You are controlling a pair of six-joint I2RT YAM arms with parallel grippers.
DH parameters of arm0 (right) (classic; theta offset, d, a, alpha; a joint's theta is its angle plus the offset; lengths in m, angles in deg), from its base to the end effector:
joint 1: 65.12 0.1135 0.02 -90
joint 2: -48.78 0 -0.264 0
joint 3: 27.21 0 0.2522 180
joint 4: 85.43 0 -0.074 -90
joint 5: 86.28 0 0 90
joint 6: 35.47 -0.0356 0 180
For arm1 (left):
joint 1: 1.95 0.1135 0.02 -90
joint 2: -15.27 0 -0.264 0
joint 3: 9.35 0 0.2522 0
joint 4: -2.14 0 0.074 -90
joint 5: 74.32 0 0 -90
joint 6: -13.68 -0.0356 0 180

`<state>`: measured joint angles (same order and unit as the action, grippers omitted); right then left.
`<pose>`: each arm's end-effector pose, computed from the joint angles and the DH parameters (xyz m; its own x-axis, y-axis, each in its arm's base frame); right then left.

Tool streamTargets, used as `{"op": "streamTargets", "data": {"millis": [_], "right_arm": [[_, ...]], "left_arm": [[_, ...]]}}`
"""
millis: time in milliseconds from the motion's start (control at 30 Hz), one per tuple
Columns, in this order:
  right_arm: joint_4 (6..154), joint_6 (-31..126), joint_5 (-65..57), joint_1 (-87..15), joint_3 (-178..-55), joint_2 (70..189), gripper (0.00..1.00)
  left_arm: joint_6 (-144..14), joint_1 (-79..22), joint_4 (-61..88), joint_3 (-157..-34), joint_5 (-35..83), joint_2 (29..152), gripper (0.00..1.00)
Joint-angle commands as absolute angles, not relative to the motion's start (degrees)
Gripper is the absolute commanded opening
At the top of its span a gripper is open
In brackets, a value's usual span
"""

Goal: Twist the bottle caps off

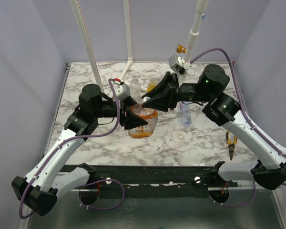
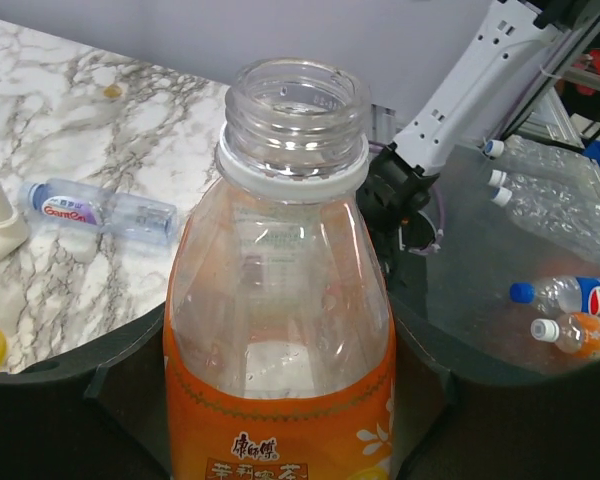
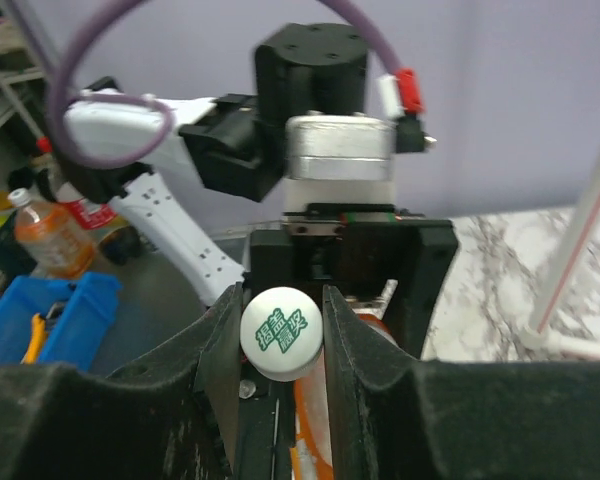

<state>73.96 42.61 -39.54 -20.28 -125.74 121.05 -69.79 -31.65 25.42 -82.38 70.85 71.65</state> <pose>0.1709 0.2043 0.4864 -0.1376 0.0753 -0.9876 -0.9900 0.0204 0.1395 0.1672 -0.1290 0.3947 -0.2124 0.0464 -0.9761 0.9734 0.0980 -0.2071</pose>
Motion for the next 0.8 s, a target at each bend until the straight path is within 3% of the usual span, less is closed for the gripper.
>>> {"op": "streamTargets", "data": {"millis": [0, 167, 367, 567, 767], "right_arm": [[77.5, 43.6, -49.5, -19.9, -125.2, 119.7, 0.18], [73.7, 45.5, -40.4, -19.9, -126.0, 118.6, 0.15], [65.1, 47.3, -18.6, -20.0, -124.4, 115.5, 0.15], [63.4, 43.4, -7.7, -20.0, -111.5, 110.1, 0.18], [67.6, 37.9, -6.0, -20.0, -98.5, 112.6, 0.18]], "left_arm": [[-68.0, -31.6, 24.5, -82.4, 77.7, 71.7, 0.00], [-68.6, -31.6, 24.5, -82.3, 76.1, 72.0, 0.00], [-74.1, -31.6, 25.6, -80.4, 68.9, 70.0, 0.00], [-80.9, -31.6, 26.1, -78.0, 57.4, 68.2, 0.00], [-82.2, -31.6, 26.3, -74.8, 52.7, 65.9, 0.00]]}}
